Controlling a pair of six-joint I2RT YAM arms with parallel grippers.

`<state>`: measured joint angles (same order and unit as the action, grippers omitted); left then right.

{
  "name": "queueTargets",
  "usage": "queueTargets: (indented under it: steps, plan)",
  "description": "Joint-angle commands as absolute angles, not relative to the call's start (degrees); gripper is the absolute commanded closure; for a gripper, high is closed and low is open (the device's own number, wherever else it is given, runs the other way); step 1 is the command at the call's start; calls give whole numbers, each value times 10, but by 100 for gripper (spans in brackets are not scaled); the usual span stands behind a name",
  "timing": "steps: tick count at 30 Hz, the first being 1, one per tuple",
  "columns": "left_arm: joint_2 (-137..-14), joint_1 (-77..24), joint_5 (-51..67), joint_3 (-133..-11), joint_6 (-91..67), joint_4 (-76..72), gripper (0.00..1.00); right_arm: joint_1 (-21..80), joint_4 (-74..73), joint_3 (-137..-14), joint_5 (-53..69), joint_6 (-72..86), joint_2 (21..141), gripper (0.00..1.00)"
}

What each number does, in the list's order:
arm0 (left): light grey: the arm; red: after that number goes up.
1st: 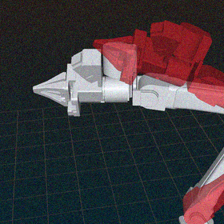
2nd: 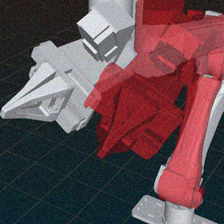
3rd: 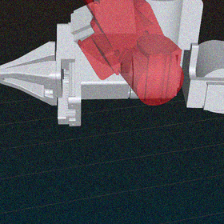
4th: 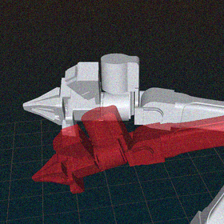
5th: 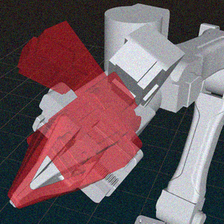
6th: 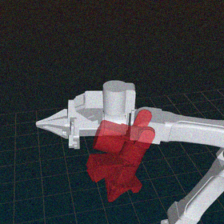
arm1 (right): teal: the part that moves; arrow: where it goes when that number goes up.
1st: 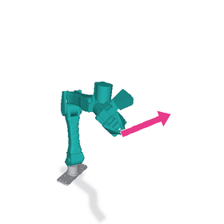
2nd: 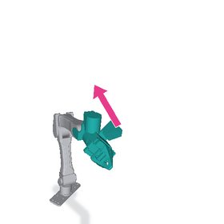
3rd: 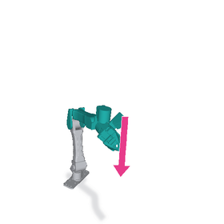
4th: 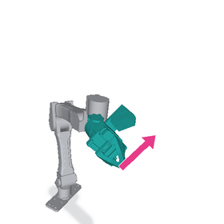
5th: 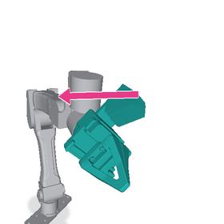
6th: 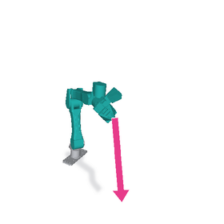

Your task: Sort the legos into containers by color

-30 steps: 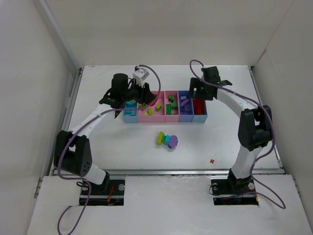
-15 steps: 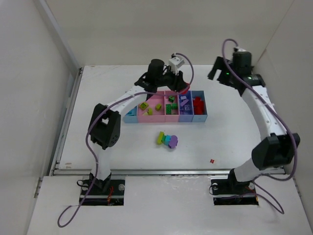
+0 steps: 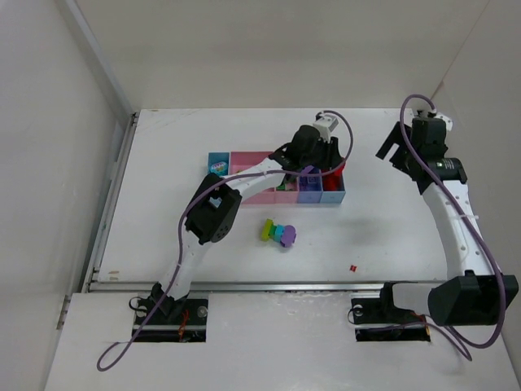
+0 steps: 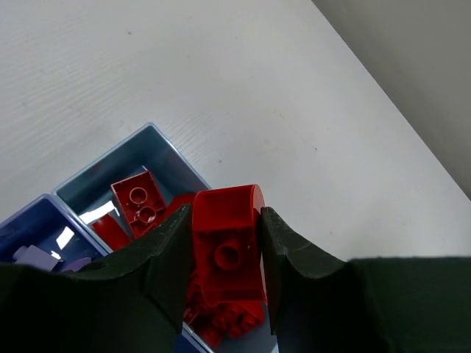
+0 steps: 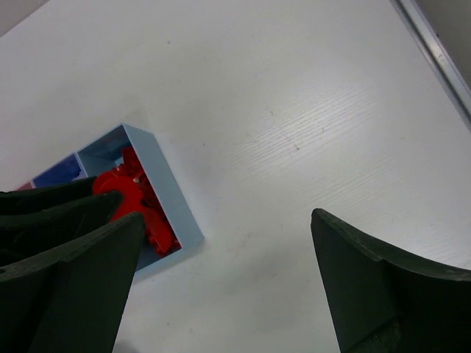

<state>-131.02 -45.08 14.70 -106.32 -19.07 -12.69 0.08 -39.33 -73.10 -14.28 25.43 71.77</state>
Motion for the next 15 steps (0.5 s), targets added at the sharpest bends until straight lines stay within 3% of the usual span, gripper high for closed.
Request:
queueTargets:
  steps: [1, 2, 3, 6, 10, 12, 15]
  plan:
    - [-1298, -455, 102, -1081, -205, -156, 77, 3, -387, -734, -177, 243, 696, 0]
    - [-1298, -455, 102, -1081, -205, -156, 62, 3, -387, -734, -177, 238, 696, 0]
    - [-1298, -455, 102, -1076, -205, -145, 57, 3, -395, -740, -183, 229, 696, 0]
    - [-1290, -455, 102, -1071, -205, -122, 54, 3, -403, -746, -190, 214, 691, 0]
    - [-1260, -455, 86, -1021, -199, -123, 59, 3, -403, -751, -201, 204, 679, 0]
    - [-1251, -455, 86, -1008, -193, -123, 50, 3, -397, -751, -201, 199, 667, 0]
    - [-1224, -455, 86, -1008, -173, -116, 47, 3, -410, -764, -206, 192, 654, 0]
